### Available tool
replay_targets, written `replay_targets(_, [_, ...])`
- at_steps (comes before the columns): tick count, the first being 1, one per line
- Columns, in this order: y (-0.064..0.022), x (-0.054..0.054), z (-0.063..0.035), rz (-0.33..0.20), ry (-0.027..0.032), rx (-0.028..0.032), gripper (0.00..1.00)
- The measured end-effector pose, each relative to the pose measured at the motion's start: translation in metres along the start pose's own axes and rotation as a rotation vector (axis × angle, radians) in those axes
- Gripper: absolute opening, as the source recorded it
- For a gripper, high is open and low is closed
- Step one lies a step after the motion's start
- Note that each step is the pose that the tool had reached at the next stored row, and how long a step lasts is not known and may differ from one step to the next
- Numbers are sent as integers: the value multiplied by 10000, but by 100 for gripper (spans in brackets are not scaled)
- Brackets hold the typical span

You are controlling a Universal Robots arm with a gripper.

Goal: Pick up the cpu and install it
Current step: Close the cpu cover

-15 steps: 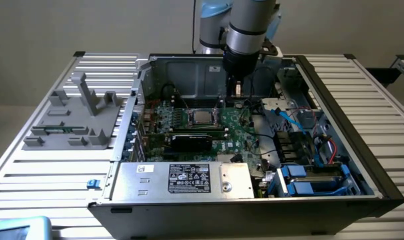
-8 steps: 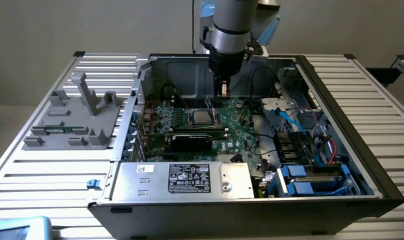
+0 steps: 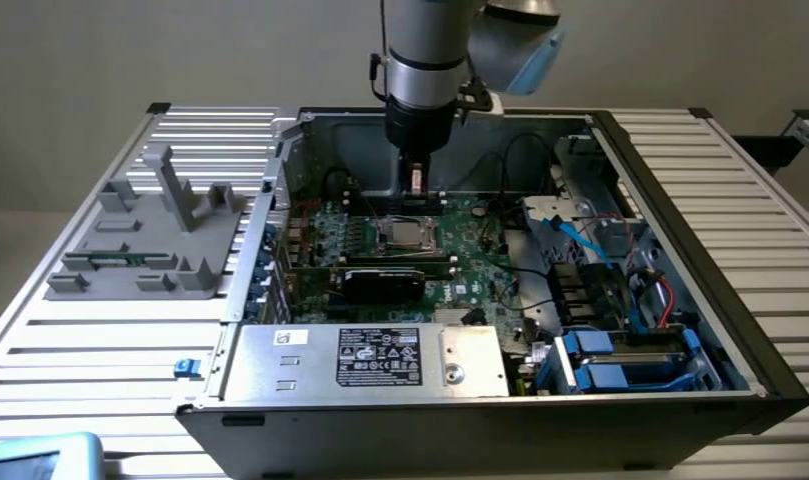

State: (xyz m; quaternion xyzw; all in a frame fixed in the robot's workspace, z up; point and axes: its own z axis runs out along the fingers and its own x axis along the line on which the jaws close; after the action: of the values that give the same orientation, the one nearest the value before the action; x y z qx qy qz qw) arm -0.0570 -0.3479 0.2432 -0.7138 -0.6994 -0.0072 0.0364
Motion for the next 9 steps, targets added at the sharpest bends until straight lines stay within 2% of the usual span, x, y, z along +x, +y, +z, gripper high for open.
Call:
replay_targets(5, [-197,-10,98,-1,-1,-3,11])
replay_targets(9, [-251,-16,171,1,-4,-22,11])
